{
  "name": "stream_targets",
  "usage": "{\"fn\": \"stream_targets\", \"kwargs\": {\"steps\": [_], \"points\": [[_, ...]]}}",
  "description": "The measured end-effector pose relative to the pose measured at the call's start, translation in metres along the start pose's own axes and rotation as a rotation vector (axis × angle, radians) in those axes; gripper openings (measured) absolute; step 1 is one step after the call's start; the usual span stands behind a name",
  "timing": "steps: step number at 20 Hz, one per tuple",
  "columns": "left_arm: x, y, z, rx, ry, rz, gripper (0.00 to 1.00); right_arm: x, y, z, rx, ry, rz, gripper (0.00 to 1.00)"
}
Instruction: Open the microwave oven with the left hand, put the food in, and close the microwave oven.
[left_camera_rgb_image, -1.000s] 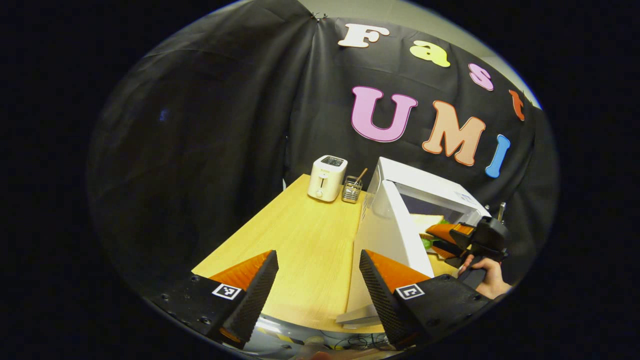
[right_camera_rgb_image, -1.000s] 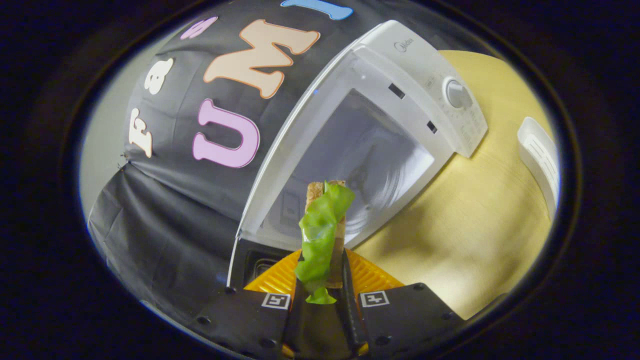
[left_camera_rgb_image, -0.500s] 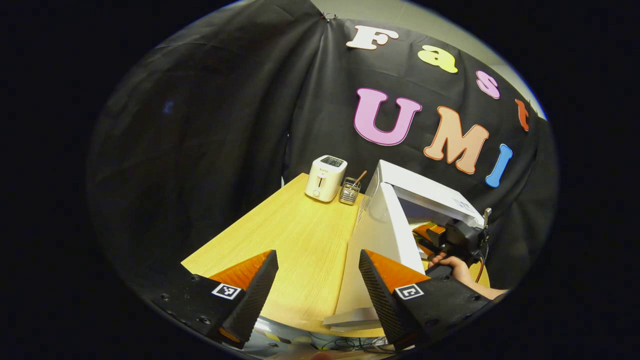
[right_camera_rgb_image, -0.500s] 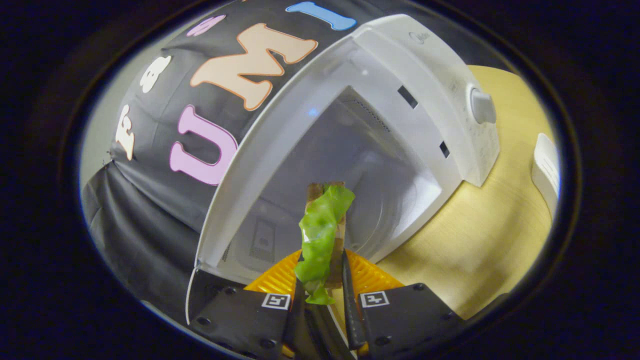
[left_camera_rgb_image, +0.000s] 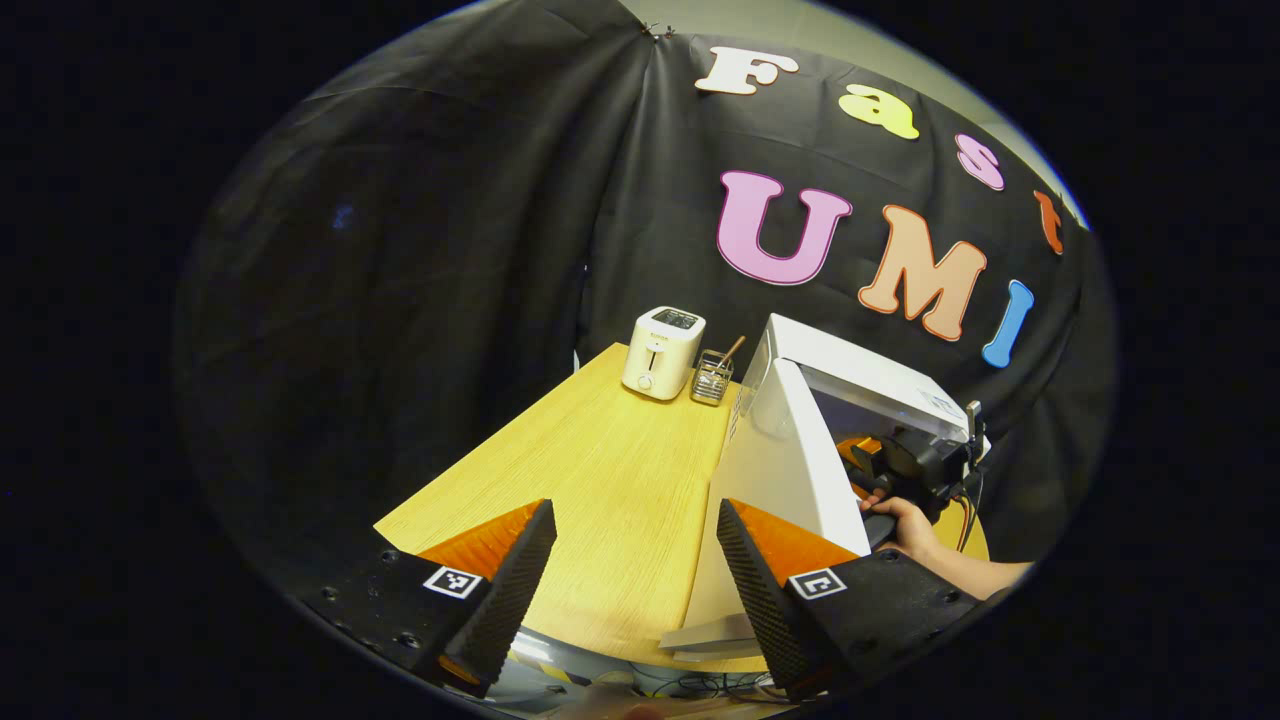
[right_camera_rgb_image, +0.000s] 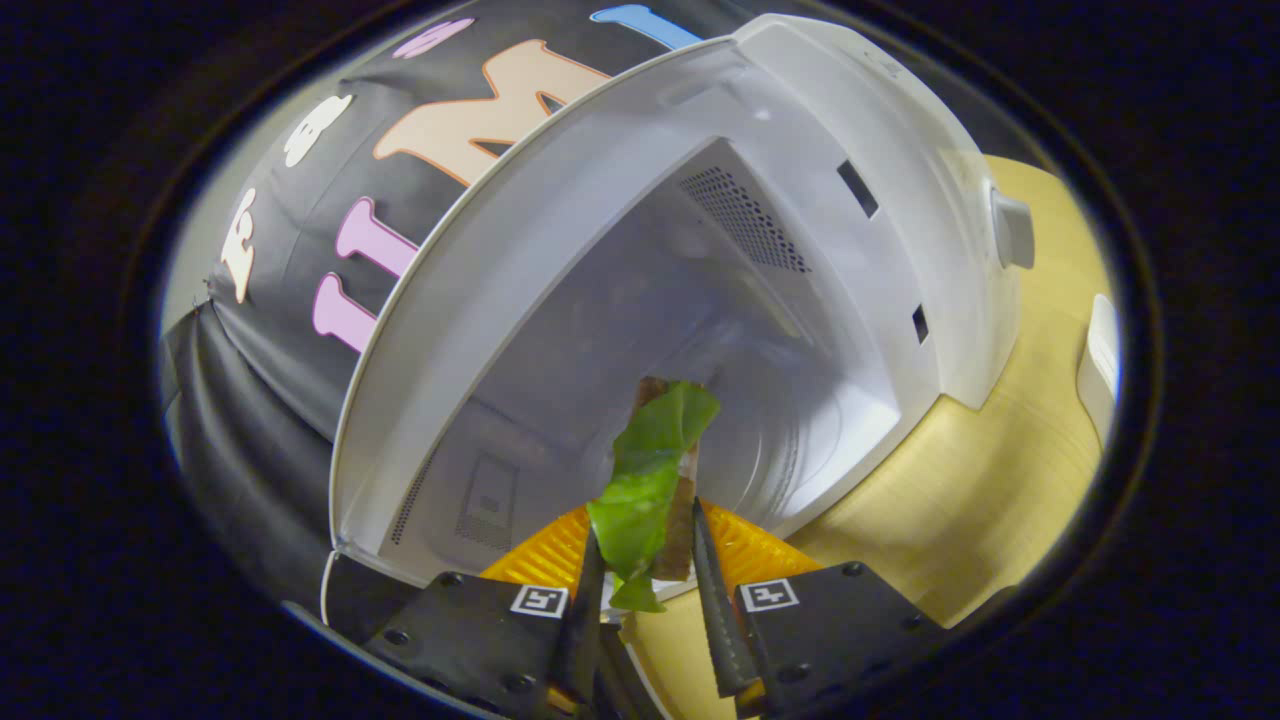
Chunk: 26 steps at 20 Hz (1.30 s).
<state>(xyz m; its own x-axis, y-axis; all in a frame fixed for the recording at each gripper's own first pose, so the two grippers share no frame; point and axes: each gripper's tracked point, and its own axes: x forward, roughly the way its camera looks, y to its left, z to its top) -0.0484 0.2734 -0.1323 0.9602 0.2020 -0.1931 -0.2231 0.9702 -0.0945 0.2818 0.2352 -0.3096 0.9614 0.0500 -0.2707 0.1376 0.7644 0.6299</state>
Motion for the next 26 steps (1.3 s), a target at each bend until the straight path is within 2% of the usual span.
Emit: {"fn": "stream_targets", "kwargs": {"steps": [2, 3, 4, 5, 7, 9, 10, 12, 17, 18, 19, 21, 22, 26], "points": [[0.000, -0.001, 0.002, 0.011, -0.006, -0.002, 0.95, 0.006, -0.008, 0.006, -0.060, -0.030, -0.037, 0.41], [0.000, -0.002, 0.003, 0.014, -0.007, -0.004, 0.95, 0.008, -0.009, 0.006, -0.092, -0.034, -0.051, 0.54], [0.000, -0.003, 0.003, 0.017, -0.006, -0.008, 0.95, 0.009, -0.014, 0.006, -0.114, -0.031, -0.064, 0.41], [0.001, -0.005, 0.002, 0.022, -0.002, -0.012, 0.95, 0.010, -0.018, 0.007, -0.136, -0.033, -0.078, 0.41], [0.002, -0.007, 0.001, 0.030, 0.002, -0.020, 0.95, 0.009, -0.020, 0.011, -0.178, -0.043, -0.078, 0.57], [0.001, -0.008, 0.002, 0.036, -0.001, -0.020, 0.95, 0.003, -0.014, 0.018, -0.204, -0.068, -0.048, 0.60], [0.001, -0.008, 0.002, 0.037, -0.002, -0.022, 0.95, -0.001, -0.012, 0.024, -0.217, -0.078, -0.045, 0.74], [0.001, -0.009, 0.001, 0.036, 0.000, -0.025, 0.95, -0.011, -0.008, 0.030, -0.246, -0.098, -0.026, 0.91], [-0.001, -0.016, -0.001, 0.047, 0.006, -0.041, 0.92, -0.047, -0.006, 0.030, -0.278, -0.071, -0.001, 0.90], [0.000, -0.017, -0.002, 0.052, 0.008, -0.044, 0.89, -0.057, -0.005, 0.032, -0.283, -0.072, 0.001, 0.99], [0.000, -0.018, -0.003, 0.057, 0.012, -0.047, 0.87, -0.067, -0.006, 0.036, -0.289, -0.078, 0.000, 0.91], [0.000, -0.019, -0.006, 0.065, 0.024, -0.055, 0.79, -0.092, -0.003, 0.040, -0.312, -0.092, 0.019, 0.90], [0.000, -0.022, -0.008, 0.065, 0.029, -0.063, 0.71, -0.106, -0.004, 0.043, -0.339, -0.096, 0.022, 0.90], [0.000, -0.024, -0.014, 0.060, 0.050, -0.071, 0.24, -0.150, -0.005, 0.050, -0.377, -0.097, 0.038, 0.90]]}}
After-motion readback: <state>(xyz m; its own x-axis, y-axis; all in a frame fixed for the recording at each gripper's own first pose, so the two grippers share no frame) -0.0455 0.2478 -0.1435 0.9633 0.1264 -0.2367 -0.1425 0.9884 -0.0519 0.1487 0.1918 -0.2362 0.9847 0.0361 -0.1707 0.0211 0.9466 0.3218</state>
